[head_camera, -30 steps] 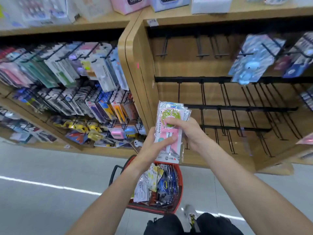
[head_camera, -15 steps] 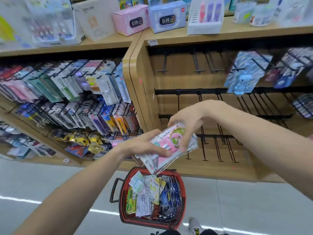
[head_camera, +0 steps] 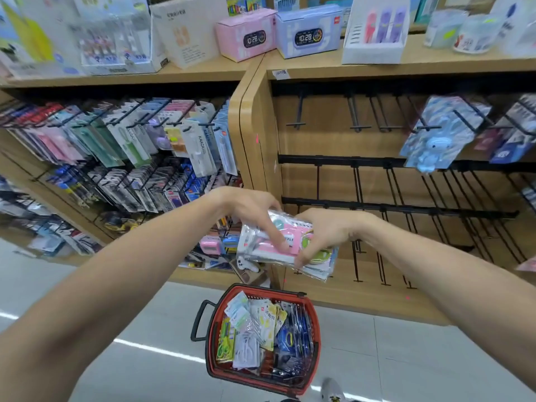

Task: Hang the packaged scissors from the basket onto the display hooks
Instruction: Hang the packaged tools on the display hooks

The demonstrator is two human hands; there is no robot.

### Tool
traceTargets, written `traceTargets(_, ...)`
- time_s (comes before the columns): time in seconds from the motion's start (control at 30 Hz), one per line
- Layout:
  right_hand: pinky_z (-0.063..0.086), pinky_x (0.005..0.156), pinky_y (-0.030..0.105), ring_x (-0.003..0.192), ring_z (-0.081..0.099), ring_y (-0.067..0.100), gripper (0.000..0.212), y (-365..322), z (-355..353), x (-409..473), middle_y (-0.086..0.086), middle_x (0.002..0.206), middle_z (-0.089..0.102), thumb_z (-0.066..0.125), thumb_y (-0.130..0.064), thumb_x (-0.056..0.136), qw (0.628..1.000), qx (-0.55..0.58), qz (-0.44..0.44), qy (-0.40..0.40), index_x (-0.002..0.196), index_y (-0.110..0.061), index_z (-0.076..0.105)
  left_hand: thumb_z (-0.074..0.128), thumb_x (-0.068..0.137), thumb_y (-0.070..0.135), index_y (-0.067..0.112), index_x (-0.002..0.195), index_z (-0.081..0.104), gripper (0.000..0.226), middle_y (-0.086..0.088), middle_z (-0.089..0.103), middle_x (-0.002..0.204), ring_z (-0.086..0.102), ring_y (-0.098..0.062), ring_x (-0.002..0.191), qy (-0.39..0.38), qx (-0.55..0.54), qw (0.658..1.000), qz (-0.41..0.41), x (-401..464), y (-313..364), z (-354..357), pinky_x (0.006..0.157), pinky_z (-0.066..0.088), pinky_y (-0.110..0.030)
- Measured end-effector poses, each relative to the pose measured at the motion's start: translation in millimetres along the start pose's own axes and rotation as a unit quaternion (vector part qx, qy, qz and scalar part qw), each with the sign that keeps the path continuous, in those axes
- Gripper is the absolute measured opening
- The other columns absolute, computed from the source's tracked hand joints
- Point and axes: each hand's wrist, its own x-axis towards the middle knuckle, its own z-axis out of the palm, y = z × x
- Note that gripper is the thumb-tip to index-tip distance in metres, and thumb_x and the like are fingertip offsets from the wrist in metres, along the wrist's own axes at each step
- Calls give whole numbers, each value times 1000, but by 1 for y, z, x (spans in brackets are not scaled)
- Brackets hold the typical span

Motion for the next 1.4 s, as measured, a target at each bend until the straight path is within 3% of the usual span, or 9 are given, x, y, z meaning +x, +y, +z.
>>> traceTargets(0.1,59,90,40,91,76,20,45,19,16,-11,3,99,79,93,-31,72,990,125,8,61,107,-15,71,79,74,70,18,147,51,94,11,59,130,61,-13,116,119,-131,984,1,-5,-8,-3,98,50,-30)
traceTargets(0.23,56,95,52,97,73,29,60,42,49,-23,16,110,77,95,-34,60,920,356,21,161,112,-14,73,74,52,94,17,150,49,126,0,72,124,78,-21,100,268,-451,851,24,-1,-26,49,97,59,-45)
traceTargets(0.57,58,98,49,97,78,20,99,43,93,-41,1,111,78,101,-51,48,772,507,50,381,131,-20,56,89,79,46,26,153,46,88,-17,65,142,64,-40,129,51,-697,700,148,46,55,164,110,48,-65)
traceTargets(0.7,60,94,42,97,75,11,85,58,91,-74,-7,113,71,93,-55,65,772,445,54,451,130,-32,43,89,77,48,37,150,49,84,-7,72,135,73,-25,113,29,-672,724,150,59,86,165,83,63,-34)
traceTargets(0.87,49,107,43,118,44,-5,99,98,82,-115,-11,120,46,69,-98,44,788,305,113,523,122,-41,52,102,58,45,34,146,52,102,-7,71,137,72,-26,118,0,-674,717,178,81,136,168,86,63,-33)
traceTargets(1.0,48,93,15,103,46,-22,84,125,63,-158,-5,121,43,64,-84,58,731,388,54,558,124,-32,57,86,84,28,30,137,59,60,-6,77,123,77,-22,102,18,-665,726,173,111,188,168,75,64,-29)
traceTargets(1.13,47,81,16,94,55,8,72,172,39,-198,-4,113,52,83,-68,63,654,343,63,671,120,-31,58,81,79,27,25,137,60,61,-6,78,117,79,-22,94,49,-676,720,147,143,240,166,68,63,-27)
traceTargets(1.27,56,76,29,86,67,16,49,219,2,-234,-2,95,72,96,-33,70,671,379,10,637,108,-22,66,87,76,29,27,142,57,73,-11,74,129,76,-30,108,68,-657,734,156,177,287,163,75,63,-32)
traceTargets(1.4,58,77,24,90,74,14,47,249,-20,-255,-4,97,79,90,-38,67,697,396,-16,598,104,-16,72,88,77,27,25,138,60,67,-13,76,123,78,-31,101,76,-680,716,140,199,322,163,71,65,-33)
